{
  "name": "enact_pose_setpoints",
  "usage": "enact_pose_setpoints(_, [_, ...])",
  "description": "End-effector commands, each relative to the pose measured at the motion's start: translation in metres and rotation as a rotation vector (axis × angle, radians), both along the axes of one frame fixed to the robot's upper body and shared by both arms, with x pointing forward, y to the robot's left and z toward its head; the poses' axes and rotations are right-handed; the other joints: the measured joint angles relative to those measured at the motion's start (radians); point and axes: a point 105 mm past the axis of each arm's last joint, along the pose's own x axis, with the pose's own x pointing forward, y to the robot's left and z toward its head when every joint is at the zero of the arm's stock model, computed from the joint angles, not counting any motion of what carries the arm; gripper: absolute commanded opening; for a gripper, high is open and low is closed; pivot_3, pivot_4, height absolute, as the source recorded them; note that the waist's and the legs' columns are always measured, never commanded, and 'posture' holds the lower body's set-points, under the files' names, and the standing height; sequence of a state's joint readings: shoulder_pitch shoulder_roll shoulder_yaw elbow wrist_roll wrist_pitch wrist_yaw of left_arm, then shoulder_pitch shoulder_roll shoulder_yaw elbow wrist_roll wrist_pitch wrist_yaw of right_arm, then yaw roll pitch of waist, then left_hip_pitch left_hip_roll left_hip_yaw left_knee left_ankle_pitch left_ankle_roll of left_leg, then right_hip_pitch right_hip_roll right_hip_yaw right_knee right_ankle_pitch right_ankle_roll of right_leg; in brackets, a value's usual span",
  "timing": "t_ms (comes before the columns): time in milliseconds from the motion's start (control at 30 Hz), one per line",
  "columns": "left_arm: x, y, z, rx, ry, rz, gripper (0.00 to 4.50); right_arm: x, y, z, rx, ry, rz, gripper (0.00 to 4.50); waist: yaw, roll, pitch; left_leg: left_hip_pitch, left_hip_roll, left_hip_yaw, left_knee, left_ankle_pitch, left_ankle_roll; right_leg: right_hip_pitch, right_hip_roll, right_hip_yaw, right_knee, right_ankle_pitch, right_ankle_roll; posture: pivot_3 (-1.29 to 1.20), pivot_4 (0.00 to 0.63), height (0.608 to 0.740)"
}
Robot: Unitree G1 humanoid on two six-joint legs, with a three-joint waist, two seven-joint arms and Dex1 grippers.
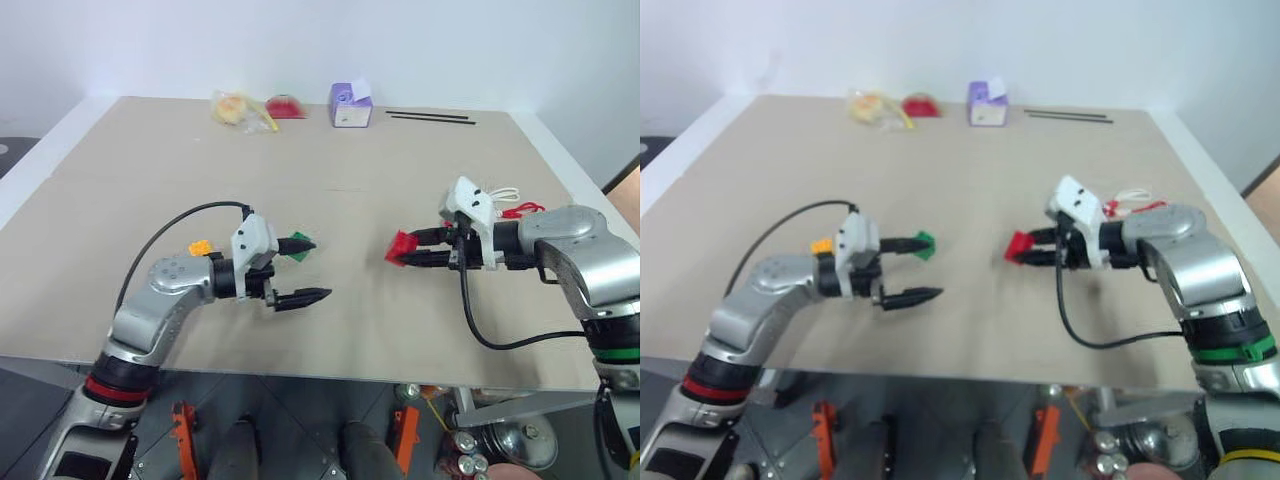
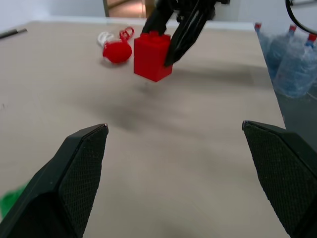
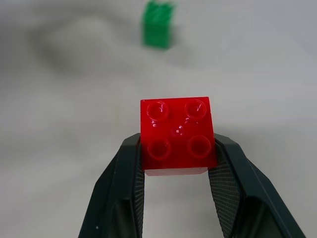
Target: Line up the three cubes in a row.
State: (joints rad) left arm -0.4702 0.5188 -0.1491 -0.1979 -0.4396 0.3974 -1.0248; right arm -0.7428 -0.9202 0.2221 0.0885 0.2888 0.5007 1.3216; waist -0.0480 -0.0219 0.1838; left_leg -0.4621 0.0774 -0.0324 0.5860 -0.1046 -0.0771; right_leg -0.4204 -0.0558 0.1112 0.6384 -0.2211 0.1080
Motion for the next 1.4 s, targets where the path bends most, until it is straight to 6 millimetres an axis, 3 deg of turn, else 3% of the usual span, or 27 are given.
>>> enact_pose_setpoints(33, [-0.009, 0.002, 0.014, -0.012, -0.068, -0.022, 4.50, -0.005, -0.004, 0.003, -0.101, 0.000, 0.172, 1.23, 0.000, 0.000, 0.000, 0.000, 0.000, 0.000, 0.000, 0.000, 0.000, 0.000, 0.000, 0.000, 0.000, 0.000, 0.000, 0.00, 0.150, 0.740])
enact_pose_setpoints(233, [-0.017, 0.000, 0.011, -0.019, -0.050, -0.014, 4.50, -0.005, -0.008, -0.014, -0.211, 0.044, 0.288, 1.23, 0.000, 0.000, 0.000, 0.000, 0.000, 0.001, -0.001, 0.000, 0.000, -0.001, 0.000, 0.000, 0.000, 0.000, 0.000, 0.00, 0.150, 0.740])
enact_pose_setpoints(567, [-0.022, -0.004, 0.011, -0.024, -0.028, -0.006, 4.50, -0.006, -0.012, -0.036, -0.293, 0.101, 0.314, 1.23, 0.000, 0.000, 0.000, 0.000, 0.000, 0.001, -0.001, 0.000, -0.001, -0.001, 0.000, 0.000, 0.000, 0.000, 0.000, 0.00, 0.150, 0.740])
enact_pose_setpoints(633, [-0.022, -0.004, 0.011, -0.026, -0.027, -0.002, 4.50, -0.005, -0.012, -0.037, -0.293, 0.104, 0.312, 2.30, 0.000, 0.000, 0.000, 0.000, 0.000, 0.001, 0.000, 0.000, -0.001, -0.001, 0.000, 0.000, 0.000, 0.000, -0.001, 0.00, 0.150, 0.740])
enact_pose_setpoints(733, [-0.020, -0.003, 0.012, -0.034, -0.027, 0.014, 4.50, -0.007, -0.010, -0.036, -0.269, 0.111, 0.315, 3.29, 0.000, 0.000, 0.000, 0.000, 0.000, 0.001, 0.000, 0.000, -0.001, -0.001, 0.000, 0.000, 0.000, 0.000, -0.001, 0.00, 0.150, 0.740])
enact_pose_setpoints(833, [-0.013, -0.002, 0.010, -0.033, -0.022, 0.065, 4.50, -0.006, -0.007, -0.029, -0.235, 0.102, 0.313, 4.32, 0.000, 0.000, 0.000, 0.000, 0.000, 0.001, -0.001, 0.000, -0.001, -0.001, 0.000, 0.000, 0.000, 0.000, 0.000, 0.00, 0.150, 0.740])
enact_pose_setpoints(867, [-0.009, -0.002, 0.011, -0.049, -0.020, 0.095, 4.50, -0.005, -0.004, -0.023, -0.202, 0.088, 0.309, 4.42, 0.000, 0.000, 0.000, 0.000, 0.000, 0.001, -0.001, 0.000, -0.001, -0.001, 0.000, 0.000, 0.000, 0.000, 0.000, 0.00, 0.150, 0.740])
enact_pose_setpoints(1000, [0.007, -0.003, 0.017, -0.124, -0.024, 0.249, 4.50, 0.001, 0.014, 0.013, 0.005, 0.033, 0.284, 4.42, 0.000, 0.000, 0.000, 0.000, 0.000, 0.001, 0.000, 0.000, -0.001, -0.001, 0.000, 0.000, 0.001, 0.000, 0.000, 0.00, 0.150, 0.740])
enact_pose_setpoints(1133, [0.030, 0.001, 0.016, -0.156, -0.064, 0.514, 4.50, 0.012, 0.032, 0.051, 0.227, -0.062, 0.209, 4.42, 0.001, 0.000, 0.000, 0.000, 0.000, 0.000, 0.001, 0.000, -0.001, -0.001, 0.000, 0.000, 0.003, 0.000, 0.000, 0.00, 0.150, 0.740])
enact_pose_setpoints(1267, [0.045, 0.011, 0.011, -0.212, -0.039, 0.711, 4.50, 0.022, 0.035, 0.051, 0.240, -0.131, 0.127, 4.42, 0.004, 0.000, 0.000, 0.000, 0.000, -0.001, 0.001, 0.000, -0.001, 0.000, 0.001, 0.000, 0.004, 0.000, 0.001, 0.00, 0.150, 0.740])
enact_pose_setpoints(1400, [0.053, 0.012, -0.001, -0.197, -0.010, 0.758, 4.50, 0.025, 0.036, 0.048, 0.234, -0.134, 0.108, 4.42, 0.004, 0.000, 0.000, 0.000, 0.000, -0.001, 0.002, 0.000, -0.001, 0.000, 0.001, 0.000, 0.004, 0.000, 0.001, 0.00, 0.150, 0.740])
